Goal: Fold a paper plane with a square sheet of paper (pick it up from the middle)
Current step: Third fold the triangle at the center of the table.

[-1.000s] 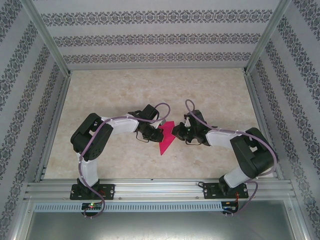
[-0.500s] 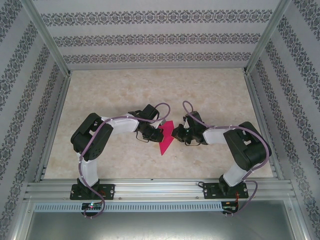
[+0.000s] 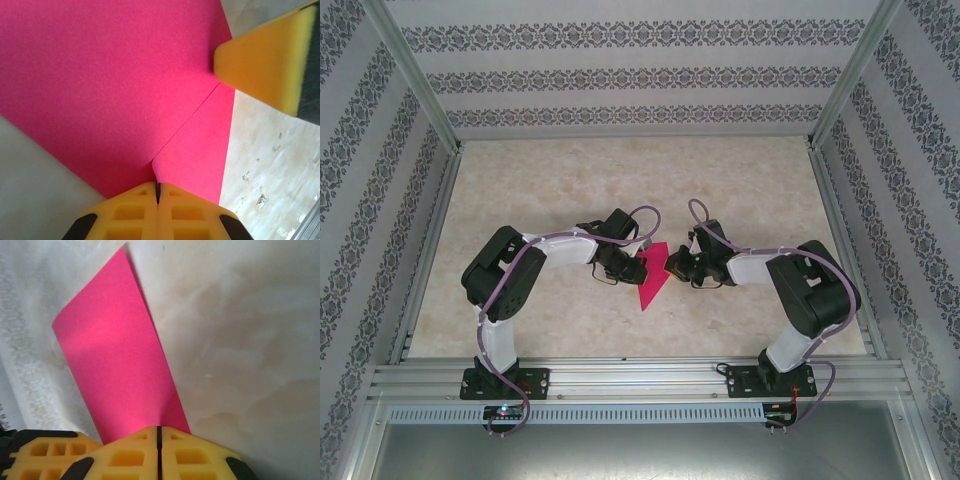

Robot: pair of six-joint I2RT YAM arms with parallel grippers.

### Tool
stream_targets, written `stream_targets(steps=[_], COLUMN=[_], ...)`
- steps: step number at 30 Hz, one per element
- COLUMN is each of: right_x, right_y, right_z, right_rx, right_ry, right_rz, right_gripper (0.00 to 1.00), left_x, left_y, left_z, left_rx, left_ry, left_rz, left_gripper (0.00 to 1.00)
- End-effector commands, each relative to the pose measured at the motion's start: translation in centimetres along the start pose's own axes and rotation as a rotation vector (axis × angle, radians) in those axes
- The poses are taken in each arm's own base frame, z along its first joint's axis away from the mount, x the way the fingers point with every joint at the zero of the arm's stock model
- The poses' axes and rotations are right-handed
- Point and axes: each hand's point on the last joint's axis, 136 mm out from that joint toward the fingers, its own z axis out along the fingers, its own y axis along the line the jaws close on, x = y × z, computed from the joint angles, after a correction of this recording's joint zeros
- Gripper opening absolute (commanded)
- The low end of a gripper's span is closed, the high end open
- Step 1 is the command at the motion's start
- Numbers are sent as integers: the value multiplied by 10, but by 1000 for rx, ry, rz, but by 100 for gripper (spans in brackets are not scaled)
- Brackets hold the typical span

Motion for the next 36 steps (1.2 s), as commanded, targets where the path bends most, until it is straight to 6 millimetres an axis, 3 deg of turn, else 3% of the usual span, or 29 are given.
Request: stream_targets(steps=[1, 4, 9, 13, 21, 36], right_x=[6, 5, -3, -1, 10, 33], right_y=[-27, -19, 25, 43, 38, 22], right_z=[6, 1, -23, -21, 5, 6], right_rx=[70, 45, -36, -63, -74, -53], right_ry=[4, -6, -51, -24, 17, 57], right_rz=[44, 49, -37, -73, -40, -39], right_gripper=[9, 9, 10, 11, 10, 10], left_x=[17, 18, 19, 16, 12, 11], left_y=[16, 17, 16, 14, 10, 12], left_z=[6, 6, 5, 3, -2, -3], left_rx=[-53, -55, -52, -52, -54, -64], left_ry=[72, 77, 84, 75, 56, 53], left_rz=[-25, -24, -10, -5, -3, -1], left_gripper=[4, 4, 4, 4, 6, 6])
